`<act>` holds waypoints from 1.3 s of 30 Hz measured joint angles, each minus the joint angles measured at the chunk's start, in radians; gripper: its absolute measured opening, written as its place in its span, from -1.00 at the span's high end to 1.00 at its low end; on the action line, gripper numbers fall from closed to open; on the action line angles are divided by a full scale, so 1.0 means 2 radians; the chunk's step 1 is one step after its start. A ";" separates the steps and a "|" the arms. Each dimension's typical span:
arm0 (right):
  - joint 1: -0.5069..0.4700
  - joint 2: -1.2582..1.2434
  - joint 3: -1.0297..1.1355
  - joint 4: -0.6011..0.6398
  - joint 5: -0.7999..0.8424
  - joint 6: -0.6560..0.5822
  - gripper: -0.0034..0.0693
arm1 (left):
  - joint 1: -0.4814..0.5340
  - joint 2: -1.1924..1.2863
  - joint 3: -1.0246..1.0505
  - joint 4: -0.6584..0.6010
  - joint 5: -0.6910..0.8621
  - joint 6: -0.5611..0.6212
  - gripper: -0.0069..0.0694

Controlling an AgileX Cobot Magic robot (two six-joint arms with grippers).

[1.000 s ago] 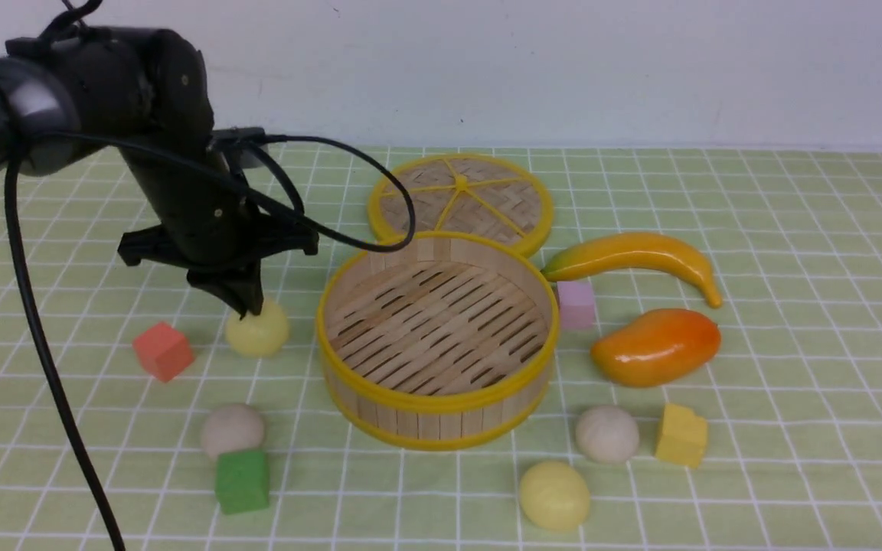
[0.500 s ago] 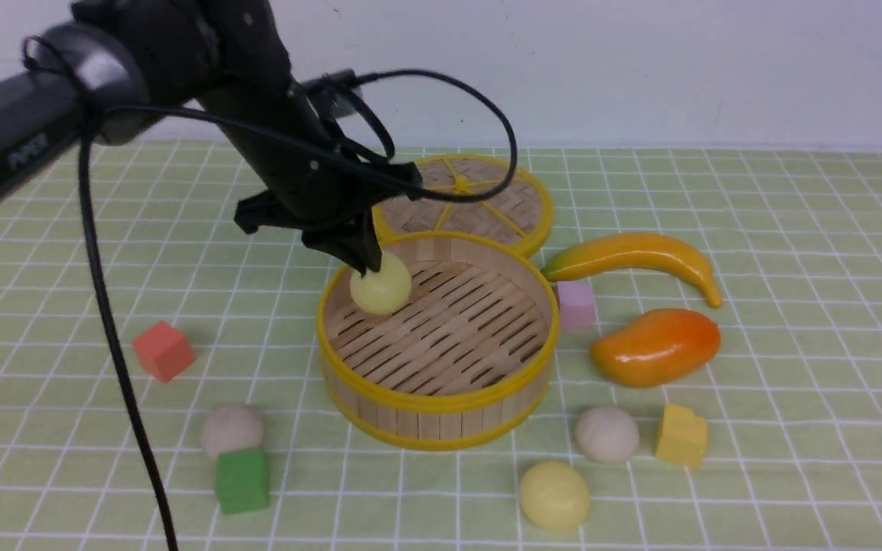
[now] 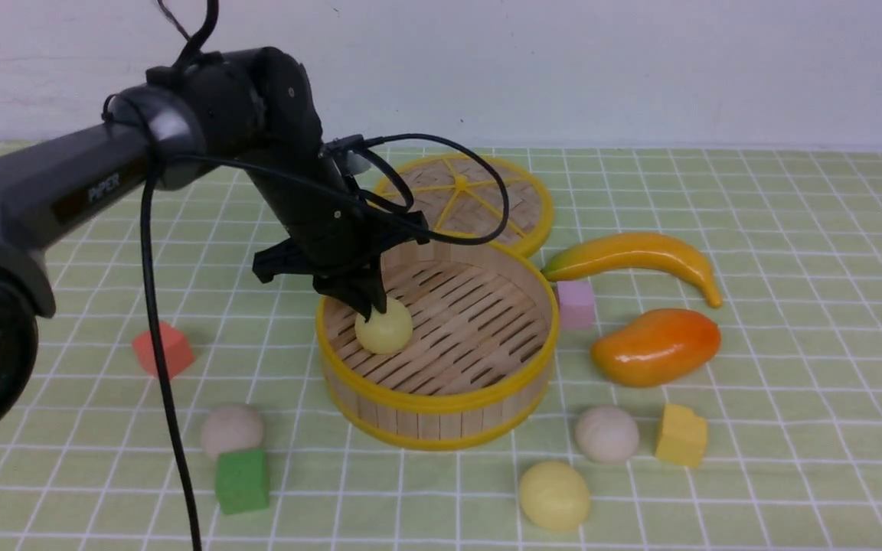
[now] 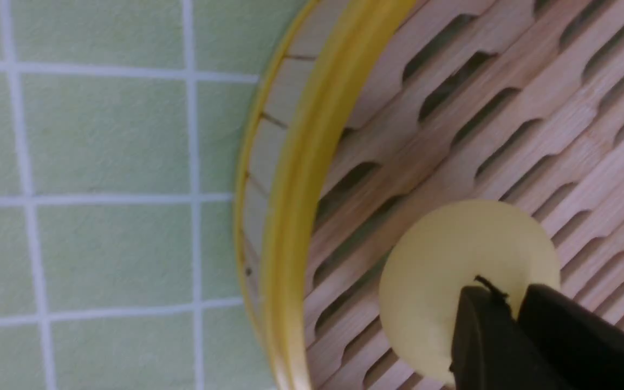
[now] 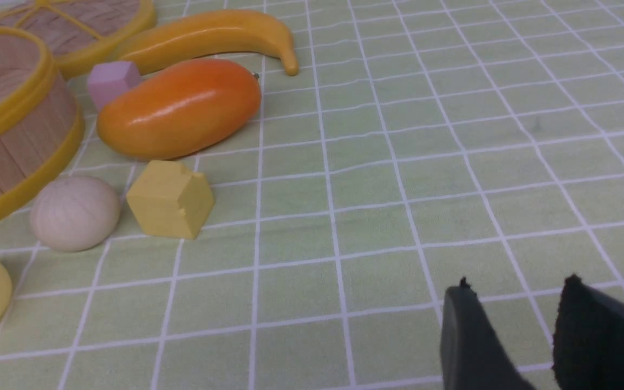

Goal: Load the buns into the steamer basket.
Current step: Use the left arm to put the steamed stuffed bun into the steamer, then use the left arm to grab a steamed stuffed bun

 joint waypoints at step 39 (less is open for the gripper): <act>0.000 0.000 0.000 0.000 0.000 0.000 0.24 | 0.002 -0.195 0.314 0.190 -0.062 -0.078 0.12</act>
